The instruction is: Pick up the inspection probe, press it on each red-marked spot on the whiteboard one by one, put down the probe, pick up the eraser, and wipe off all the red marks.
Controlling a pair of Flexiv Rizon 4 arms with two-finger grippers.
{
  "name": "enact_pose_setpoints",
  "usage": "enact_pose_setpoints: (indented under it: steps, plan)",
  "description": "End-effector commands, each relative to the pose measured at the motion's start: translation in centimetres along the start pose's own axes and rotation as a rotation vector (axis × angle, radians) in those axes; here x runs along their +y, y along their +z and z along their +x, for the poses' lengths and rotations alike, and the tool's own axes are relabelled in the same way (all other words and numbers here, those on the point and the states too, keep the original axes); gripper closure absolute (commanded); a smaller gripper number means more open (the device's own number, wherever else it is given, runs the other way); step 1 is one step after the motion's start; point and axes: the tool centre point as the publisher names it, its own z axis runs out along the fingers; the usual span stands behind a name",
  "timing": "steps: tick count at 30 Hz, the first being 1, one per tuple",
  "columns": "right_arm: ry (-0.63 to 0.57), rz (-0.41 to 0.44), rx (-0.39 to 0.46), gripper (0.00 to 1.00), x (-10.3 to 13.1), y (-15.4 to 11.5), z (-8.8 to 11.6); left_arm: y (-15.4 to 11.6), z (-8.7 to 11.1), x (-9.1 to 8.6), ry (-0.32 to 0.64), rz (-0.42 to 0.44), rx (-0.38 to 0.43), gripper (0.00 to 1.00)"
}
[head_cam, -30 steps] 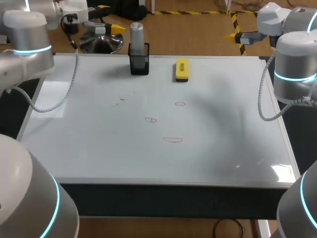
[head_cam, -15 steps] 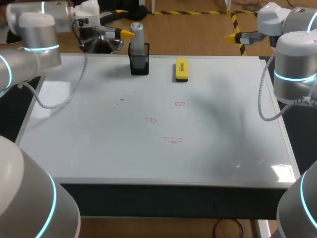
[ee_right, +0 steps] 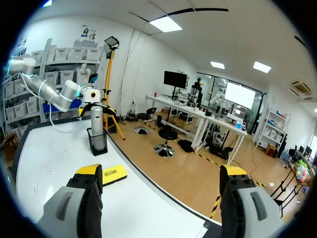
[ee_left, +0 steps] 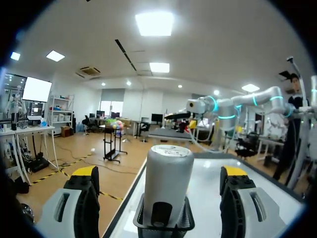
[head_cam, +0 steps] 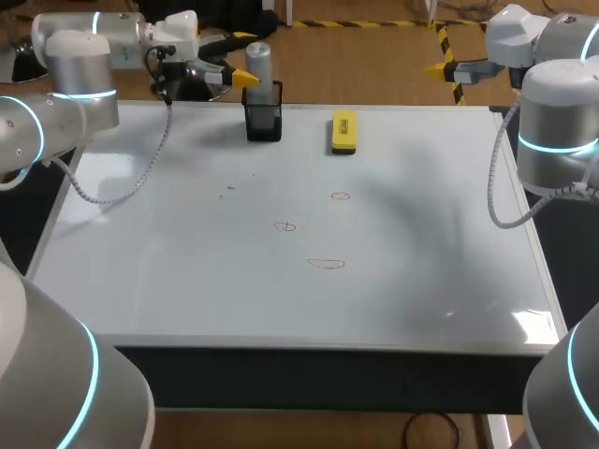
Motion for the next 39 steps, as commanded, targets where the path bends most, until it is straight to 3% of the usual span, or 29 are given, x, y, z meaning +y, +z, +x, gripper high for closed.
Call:
enact_pose_setpoints:
  steps: [1, 13, 30, 37, 38, 39]
  plan:
    - [0.0, 0.002, 0.001, 0.0, 0.0, 0.0, 0.0, 0.2, -0.1, 0.7, -0.013, 0.006, -0.009, 0.0]
    - [0.0, 0.002, 0.001, 0.0, 0.0, 0.0, 0.0, 1.2, 0.0, 1.9, -0.041, 0.035, -0.019, 0.0]
    - [0.0, 0.002, 0.001, 0.0, 0.0, 0.0, 0.0, 2.4, -0.3, 1.9, -0.033, 0.045, 0.001, 0.0]
    - [0.0, 0.002, 0.001, 0.0, 0.0, 0.0, 0.0, 2.4, -0.2, 2.2, -0.034, 0.04, 0.004, 0.07]
    - [0.0, 0.002, 0.001, 0.0, 0.0, 0.0, 0.0, 2.4, -0.1, 2.3, -0.035, 0.039, 0.004, 0.15]
    - [0.0, 0.002, 0.001, 0.0, 0.0, 0.0, 0.0, 2.3, -0.1, 2.5, -0.037, 0.04, 0.005, 0.15]
